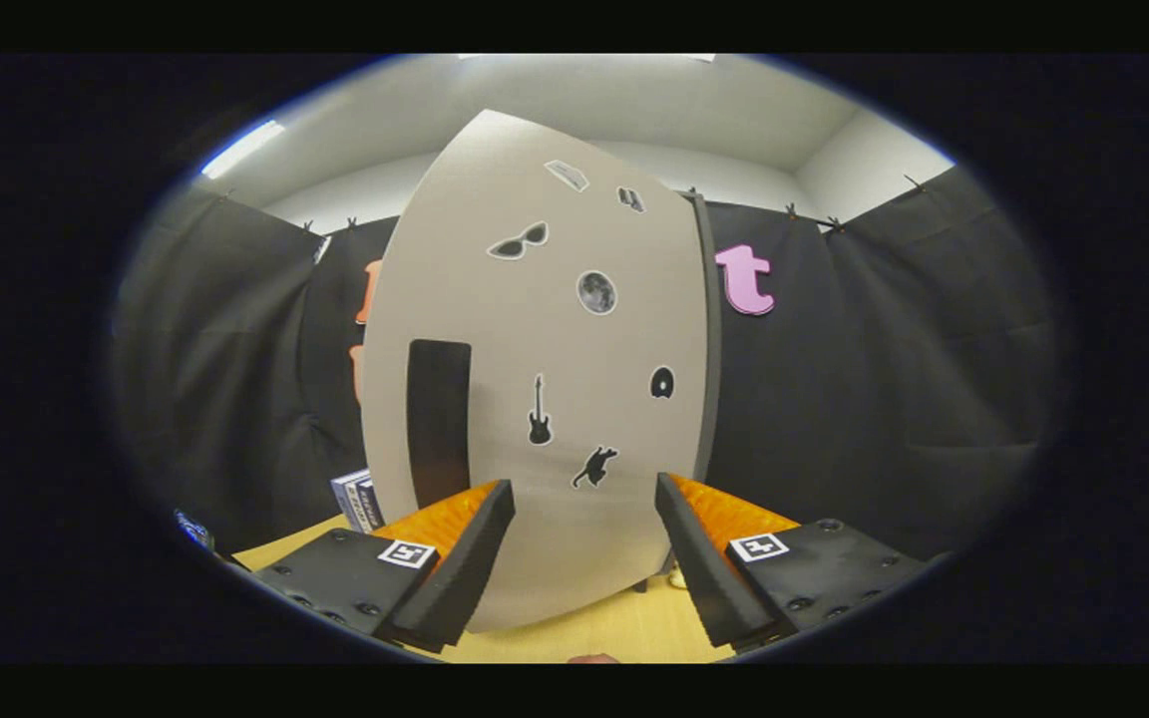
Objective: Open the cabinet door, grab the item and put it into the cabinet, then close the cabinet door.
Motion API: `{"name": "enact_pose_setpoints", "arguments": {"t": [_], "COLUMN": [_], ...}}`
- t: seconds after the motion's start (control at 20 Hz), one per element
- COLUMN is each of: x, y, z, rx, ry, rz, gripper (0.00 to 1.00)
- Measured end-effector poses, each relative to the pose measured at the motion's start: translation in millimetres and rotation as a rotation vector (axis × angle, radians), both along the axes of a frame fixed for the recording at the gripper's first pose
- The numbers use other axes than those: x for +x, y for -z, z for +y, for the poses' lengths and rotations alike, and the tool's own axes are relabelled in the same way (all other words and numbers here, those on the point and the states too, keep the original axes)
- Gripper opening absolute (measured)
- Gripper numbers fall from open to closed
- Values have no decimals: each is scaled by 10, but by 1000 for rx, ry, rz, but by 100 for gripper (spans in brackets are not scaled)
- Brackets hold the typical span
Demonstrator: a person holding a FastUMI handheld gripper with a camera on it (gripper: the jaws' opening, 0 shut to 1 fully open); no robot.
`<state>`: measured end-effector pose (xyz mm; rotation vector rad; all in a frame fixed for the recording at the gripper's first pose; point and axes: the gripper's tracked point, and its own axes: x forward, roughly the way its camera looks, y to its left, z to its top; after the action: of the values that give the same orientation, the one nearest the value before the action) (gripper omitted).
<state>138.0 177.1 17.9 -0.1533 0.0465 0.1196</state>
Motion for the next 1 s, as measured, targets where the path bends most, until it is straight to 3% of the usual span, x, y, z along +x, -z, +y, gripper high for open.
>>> {"name": "enact_pose_setpoints", "arguments": {"t": [0.6, 1.0], "x": [532, 892], "y": [159, 302], "z": [756, 887], "rx": [99, 121], "ry": [-150, -162], "rz": [66, 96], "gripper": [92, 92]}}
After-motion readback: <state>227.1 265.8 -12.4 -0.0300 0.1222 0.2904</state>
